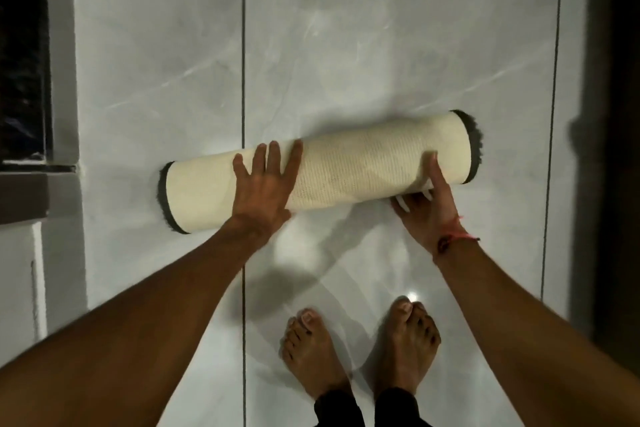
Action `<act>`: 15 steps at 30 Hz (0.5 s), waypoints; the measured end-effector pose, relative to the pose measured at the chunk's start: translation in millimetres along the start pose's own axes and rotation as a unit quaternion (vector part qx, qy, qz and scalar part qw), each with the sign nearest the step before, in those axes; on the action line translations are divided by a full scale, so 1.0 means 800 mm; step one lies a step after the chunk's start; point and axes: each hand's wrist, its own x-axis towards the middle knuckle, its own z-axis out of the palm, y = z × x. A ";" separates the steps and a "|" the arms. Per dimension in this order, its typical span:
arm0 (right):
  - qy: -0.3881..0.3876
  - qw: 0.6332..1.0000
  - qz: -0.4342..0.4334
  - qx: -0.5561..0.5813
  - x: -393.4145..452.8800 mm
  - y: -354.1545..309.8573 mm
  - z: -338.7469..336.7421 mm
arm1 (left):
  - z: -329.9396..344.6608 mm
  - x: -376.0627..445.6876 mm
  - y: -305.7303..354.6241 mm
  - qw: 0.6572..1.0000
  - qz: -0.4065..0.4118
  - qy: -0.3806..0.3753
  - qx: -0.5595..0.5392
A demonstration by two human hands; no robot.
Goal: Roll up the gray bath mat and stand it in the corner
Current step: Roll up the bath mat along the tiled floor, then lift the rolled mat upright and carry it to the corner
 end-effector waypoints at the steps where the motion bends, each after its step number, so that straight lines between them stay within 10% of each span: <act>1: -0.014 1.000 -0.004 0.009 0.007 -0.007 0.009 | -0.001 0.002 -0.002 1.000 0.003 0.001 0.003; 15: -0.019 0.962 -0.242 -0.124 -0.250 -0.186 0.263 | -0.224 -0.124 -0.027 0.928 -0.141 0.100 -0.330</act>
